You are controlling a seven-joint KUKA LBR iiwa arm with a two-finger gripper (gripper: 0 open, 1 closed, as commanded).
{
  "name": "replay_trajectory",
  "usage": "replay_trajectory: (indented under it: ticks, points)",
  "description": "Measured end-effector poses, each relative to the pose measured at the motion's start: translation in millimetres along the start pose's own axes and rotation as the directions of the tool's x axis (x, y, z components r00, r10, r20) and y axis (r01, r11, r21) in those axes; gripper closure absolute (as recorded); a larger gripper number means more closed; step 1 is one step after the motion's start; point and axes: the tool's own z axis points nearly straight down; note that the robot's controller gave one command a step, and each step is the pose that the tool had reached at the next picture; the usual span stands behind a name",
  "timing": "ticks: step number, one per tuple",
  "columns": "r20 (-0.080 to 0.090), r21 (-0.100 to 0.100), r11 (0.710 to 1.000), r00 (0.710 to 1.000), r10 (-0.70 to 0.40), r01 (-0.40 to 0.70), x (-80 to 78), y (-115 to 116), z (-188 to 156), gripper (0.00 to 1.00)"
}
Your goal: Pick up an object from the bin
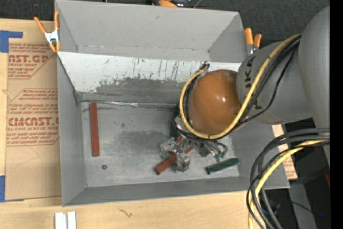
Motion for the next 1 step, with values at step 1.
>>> replay_trajectory:
  ticks: [1]
  points:
    - [0.01,0.006,1.0,1.0,-0.029,0.029,-49.5,0.6,-152.1,1.0]
